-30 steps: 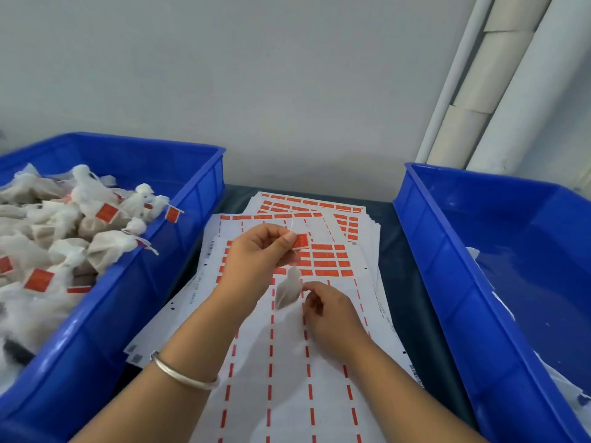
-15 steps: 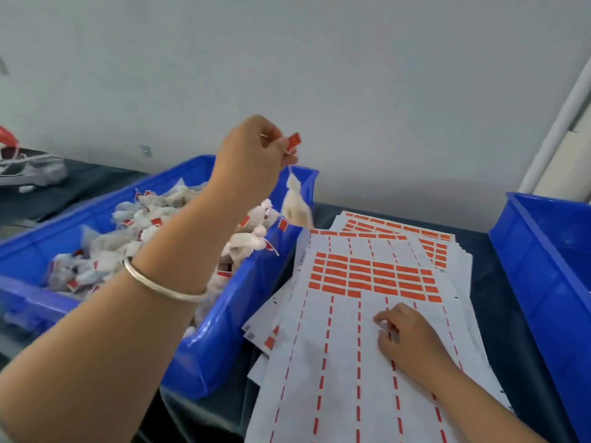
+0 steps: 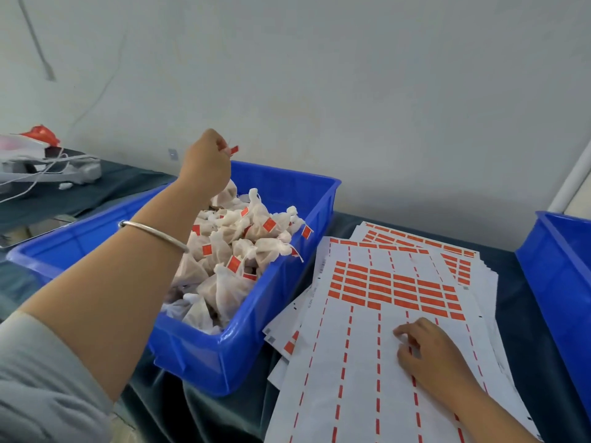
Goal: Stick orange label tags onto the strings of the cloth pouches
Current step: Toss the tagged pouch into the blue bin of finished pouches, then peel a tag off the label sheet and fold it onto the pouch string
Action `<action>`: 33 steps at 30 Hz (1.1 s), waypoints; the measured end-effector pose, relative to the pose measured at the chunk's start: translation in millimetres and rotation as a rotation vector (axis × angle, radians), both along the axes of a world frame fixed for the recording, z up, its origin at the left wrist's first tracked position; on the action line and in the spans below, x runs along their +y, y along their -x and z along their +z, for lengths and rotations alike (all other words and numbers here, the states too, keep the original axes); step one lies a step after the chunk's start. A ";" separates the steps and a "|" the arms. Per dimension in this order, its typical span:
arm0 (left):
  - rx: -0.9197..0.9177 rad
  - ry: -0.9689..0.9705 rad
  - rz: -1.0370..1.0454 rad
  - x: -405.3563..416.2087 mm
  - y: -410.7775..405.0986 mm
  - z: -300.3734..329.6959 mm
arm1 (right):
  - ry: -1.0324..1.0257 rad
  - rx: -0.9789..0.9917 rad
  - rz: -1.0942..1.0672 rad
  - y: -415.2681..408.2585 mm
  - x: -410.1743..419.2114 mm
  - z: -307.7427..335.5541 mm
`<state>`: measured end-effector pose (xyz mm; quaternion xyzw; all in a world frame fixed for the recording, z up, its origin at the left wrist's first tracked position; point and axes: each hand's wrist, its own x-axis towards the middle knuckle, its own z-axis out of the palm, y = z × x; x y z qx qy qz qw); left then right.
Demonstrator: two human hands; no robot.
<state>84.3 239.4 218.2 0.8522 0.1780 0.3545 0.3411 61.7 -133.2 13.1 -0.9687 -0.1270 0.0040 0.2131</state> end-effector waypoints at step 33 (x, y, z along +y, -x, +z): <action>0.588 -0.214 -0.678 -256.0 18.9 -138.4 | -0.076 -0.295 -0.019 86.5 -55.4 106.1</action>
